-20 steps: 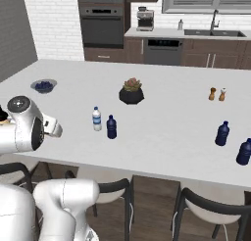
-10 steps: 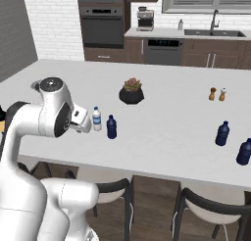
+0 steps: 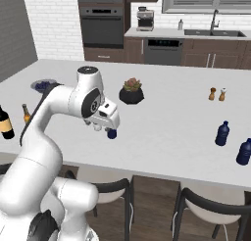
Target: Move the plastic bottles in the middle to the plastics group, and the glass bottles in the middle to the glass group.
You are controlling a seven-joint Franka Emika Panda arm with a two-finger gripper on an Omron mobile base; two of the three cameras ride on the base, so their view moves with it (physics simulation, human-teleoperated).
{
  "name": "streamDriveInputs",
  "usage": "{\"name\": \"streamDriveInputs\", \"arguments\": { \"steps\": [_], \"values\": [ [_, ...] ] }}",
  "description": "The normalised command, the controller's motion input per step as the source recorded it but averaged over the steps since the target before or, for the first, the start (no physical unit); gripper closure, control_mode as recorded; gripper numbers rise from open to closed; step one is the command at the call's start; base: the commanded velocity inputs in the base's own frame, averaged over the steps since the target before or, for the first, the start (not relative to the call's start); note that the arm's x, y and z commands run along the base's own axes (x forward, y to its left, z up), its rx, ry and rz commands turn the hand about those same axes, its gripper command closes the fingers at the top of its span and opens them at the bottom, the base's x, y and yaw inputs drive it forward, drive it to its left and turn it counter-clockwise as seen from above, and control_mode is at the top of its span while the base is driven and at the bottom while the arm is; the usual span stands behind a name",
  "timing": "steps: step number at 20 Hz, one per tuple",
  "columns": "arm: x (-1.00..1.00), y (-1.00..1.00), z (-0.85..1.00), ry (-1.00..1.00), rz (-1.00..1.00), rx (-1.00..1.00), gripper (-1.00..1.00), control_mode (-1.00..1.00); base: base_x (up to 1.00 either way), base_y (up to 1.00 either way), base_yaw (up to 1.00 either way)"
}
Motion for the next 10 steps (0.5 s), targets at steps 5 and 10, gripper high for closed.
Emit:
{"name": "streamDriveInputs", "arguments": {
  "steps": [5,10],
  "values": [
    [0.38,0.00,-0.38,-0.07,0.00,-0.13,-1.00,-1.00,0.00,0.00,0.00],
    [0.39,0.09,-0.38,-0.25,0.08,-0.04,-1.00,-1.00,0.00,0.00,0.00]
  ]
}}
